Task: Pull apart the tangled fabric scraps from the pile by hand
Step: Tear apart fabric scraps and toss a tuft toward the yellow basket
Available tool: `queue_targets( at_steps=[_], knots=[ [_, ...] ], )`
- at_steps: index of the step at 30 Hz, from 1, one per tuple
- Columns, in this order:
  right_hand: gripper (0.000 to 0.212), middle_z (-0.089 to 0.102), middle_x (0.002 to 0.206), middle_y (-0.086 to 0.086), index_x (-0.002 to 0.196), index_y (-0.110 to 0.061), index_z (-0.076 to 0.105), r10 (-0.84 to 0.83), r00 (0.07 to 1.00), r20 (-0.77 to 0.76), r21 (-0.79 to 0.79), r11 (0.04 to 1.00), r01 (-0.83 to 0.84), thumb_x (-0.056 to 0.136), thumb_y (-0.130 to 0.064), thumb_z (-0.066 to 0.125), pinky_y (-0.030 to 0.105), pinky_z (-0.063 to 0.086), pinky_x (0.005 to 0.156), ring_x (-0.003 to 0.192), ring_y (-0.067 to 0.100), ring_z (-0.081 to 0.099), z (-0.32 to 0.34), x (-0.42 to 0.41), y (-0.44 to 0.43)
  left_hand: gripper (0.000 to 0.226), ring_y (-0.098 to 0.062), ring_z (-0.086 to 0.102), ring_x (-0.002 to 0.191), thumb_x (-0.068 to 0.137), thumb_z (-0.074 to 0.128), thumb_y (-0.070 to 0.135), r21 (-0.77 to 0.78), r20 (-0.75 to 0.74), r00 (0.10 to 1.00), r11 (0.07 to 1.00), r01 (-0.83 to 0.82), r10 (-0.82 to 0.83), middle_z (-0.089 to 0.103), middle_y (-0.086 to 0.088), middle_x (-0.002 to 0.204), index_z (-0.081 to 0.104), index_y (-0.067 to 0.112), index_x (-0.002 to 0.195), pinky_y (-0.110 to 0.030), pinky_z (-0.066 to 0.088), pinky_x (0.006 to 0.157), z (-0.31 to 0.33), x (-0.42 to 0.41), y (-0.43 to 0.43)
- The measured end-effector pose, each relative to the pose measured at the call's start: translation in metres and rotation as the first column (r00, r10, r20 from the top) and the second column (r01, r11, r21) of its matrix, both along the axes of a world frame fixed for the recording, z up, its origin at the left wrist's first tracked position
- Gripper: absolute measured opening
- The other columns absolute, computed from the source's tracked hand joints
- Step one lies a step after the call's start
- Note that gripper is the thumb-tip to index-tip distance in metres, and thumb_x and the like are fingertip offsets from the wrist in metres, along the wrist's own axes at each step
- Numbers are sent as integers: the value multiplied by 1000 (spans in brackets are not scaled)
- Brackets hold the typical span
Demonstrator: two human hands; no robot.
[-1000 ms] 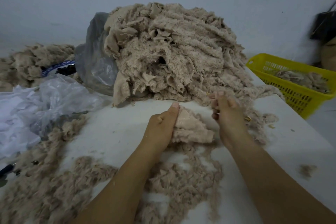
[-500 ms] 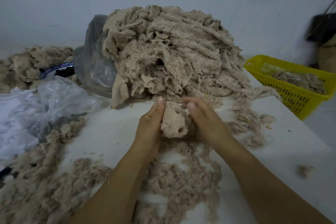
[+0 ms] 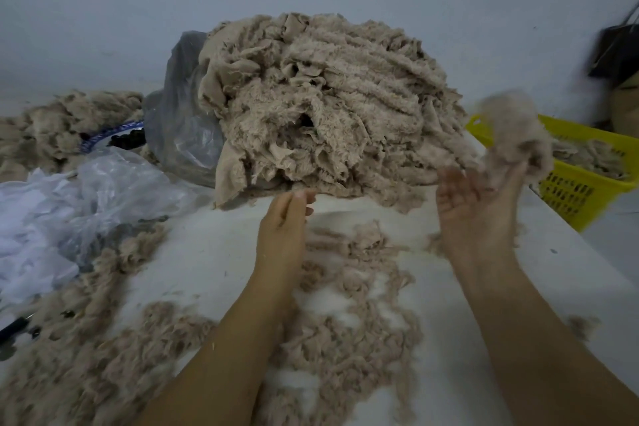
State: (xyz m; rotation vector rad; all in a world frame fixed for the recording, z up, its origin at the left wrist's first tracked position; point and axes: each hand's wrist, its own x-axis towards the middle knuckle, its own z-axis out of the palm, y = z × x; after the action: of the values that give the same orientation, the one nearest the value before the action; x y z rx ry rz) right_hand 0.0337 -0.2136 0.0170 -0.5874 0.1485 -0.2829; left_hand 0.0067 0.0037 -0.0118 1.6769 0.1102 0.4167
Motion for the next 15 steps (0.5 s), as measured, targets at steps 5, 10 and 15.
queue_targets(
  at_steps=[5, 10, 15],
  knots=[
    [51, 61, 78, -1, 102, -8, 67, 27, 988, -153, -380, 921, -84, 100, -53, 42, 25, 53, 57, 59, 9, 60, -18, 1, 27, 36, 2, 67, 90, 100, 47, 22, -229, -20, 942, 916, -329, 334, 55, 3, 131, 48, 28, 136, -20, 54, 79, 1, 31, 30],
    [47, 64, 74, 2, 89, -10, 70, 90, 981, -173, -672, 717, -184, 101, -48, 44, 27, 51, 58, 59, 10, 59, -28, -4, 40, 42, -22, 63, 109, 101, 50, 22, -231, -121, 937, 909, -348, 328, 55, -12, 136, 42, 15, 142, -32, 53, 91, 6, 67, 65],
    [44, 65, 68, -3, 88, -9, 71, 160, 973, -168, -708, 667, -232, 102, -43, 47, 27, 53, 61, 60, 10, 60, -32, -5, 42, 30, -18, 51, 70, 101, 50, 30, 22, -100, 947, 953, -304, 304, 54, 4, 68, 51, 22, 72, -27, 39, 57, 13, 47, 37]
  ],
)
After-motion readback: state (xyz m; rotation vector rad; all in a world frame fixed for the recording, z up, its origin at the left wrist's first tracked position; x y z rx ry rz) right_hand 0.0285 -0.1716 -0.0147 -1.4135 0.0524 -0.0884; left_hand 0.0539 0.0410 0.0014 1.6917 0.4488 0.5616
